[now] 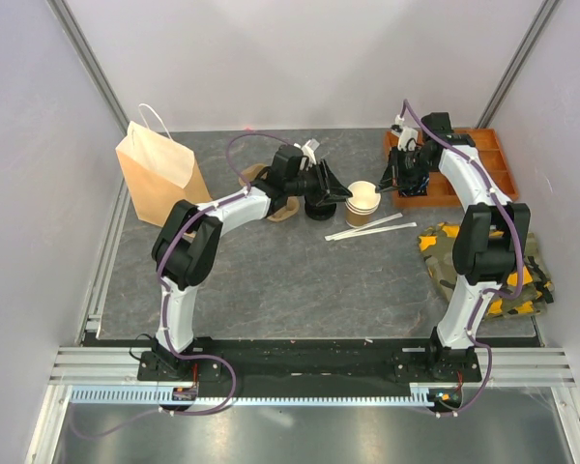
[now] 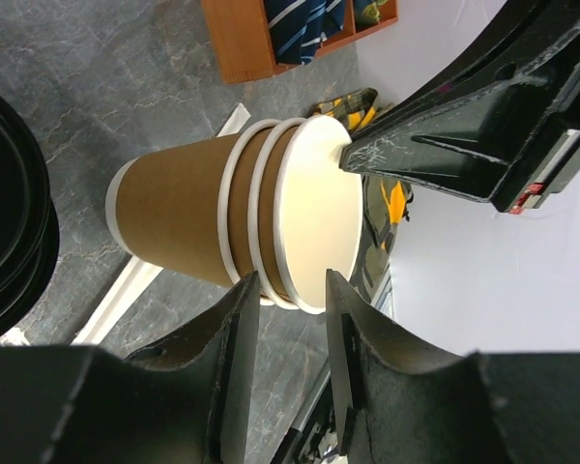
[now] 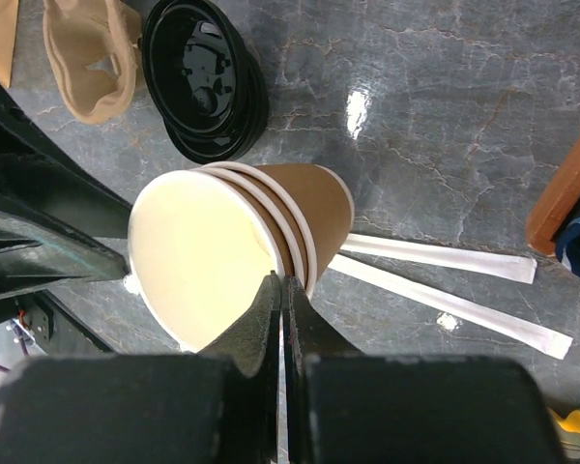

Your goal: Pack the takeout coffee

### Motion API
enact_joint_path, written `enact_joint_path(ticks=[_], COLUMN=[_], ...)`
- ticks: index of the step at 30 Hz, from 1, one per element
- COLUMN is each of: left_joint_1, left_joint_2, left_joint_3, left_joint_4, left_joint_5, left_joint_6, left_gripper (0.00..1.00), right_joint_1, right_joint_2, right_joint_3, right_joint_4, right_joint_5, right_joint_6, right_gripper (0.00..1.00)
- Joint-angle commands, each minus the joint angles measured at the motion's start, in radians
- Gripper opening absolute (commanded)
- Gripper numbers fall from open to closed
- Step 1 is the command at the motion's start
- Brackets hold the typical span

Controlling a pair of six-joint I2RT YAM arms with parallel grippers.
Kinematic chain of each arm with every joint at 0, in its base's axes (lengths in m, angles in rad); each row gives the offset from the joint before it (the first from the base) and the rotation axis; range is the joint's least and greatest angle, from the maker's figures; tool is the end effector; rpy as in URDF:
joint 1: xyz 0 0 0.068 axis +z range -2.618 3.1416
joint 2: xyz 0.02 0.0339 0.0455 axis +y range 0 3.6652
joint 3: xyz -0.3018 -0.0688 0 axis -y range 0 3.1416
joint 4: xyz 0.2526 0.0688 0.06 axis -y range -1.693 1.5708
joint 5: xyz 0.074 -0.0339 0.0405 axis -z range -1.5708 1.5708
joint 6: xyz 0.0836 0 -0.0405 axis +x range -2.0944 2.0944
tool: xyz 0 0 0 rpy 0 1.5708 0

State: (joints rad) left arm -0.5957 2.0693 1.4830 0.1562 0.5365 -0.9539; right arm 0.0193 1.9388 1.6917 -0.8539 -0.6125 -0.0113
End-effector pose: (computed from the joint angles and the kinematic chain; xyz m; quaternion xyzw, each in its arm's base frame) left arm 0.4234 -0.3386 0.2280 -0.0038 0.8241 -0.5236 0.2159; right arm 0.4516 0.0568 0.2645 -0.0843 0.9261 0.2941 0.2207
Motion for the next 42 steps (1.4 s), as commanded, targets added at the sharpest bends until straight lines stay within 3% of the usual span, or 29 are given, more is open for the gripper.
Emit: enact_joint_path(ticks=[1,13,17,20,22,23,24,26,27,33,38,42], left_joint_1=[0.004,0.005,0.014,0.017,-0.013,-0.032,-0.053,-0.108,-0.148,-0.295,-0.314,-0.311], left_joint_2=[-0.021,-0.024,-0.095,-0.19,-0.262,-0.287,-0.308,-0.376,-0.421,-0.463,-0.344,-0.226], left_joint_3=[-0.001,-0.01,-0.026,-0.012,0.002,-0.004,-0.024,-0.067,-0.172,-0.418,-0.441,-0.396], left_joint_4=[0.095,0.109,0.051,-0.068,-0.165,-0.188,-0.201,-0.187,-0.117,0.227,0.469,0.558], left_joint_5=[0.052,0.063,0.027,-0.001,-0.051,-0.103,-0.133,-0.135,-0.151,-0.179,-0.156,-0.122], left_joint_6=[-0.065,-0.06,0.05,0.277,0.534,0.629,0.817,0.993,1.22,1.744,1.893,1.931], left_gripper=[0.4,0.4,0.42,0.43,0.43,0.46,0.5,0.61,0.64,0.66,0.6,0.63], right_joint_1=[0.001,-0.001,-0.013,-0.015,-0.013,-0.015,-0.013,-0.013,-0.015,-0.015,-0.013,-0.015], right_joint_2=[-0.038,-0.041,-0.043,-0.063,-0.086,-0.093,-0.1,-0.11,-0.121,-0.227,-0.29,-0.324], right_joint_3=[-0.001,-0.006,-0.009,-0.036,-0.058,-0.078,-0.082,-0.075,-0.076,-0.203,-0.34,-0.394], right_joint_4=[0.019,0.029,0.042,0.056,0.056,0.055,0.041,0.015,-0.005,0.125,0.255,0.331], right_joint_5=[-0.007,-0.017,0.032,0.04,0.033,0.03,0.045,0.059,0.104,0.172,0.249,0.299], right_joint_6=[0.004,0.01,0.083,0.164,0.238,0.261,0.286,0.326,0.355,0.537,0.677,0.78], right_gripper=[0.0,0.0,0.0,0.0,0.0,0.0,0.0,0.0,0.0,0.0,0.0,0.0])
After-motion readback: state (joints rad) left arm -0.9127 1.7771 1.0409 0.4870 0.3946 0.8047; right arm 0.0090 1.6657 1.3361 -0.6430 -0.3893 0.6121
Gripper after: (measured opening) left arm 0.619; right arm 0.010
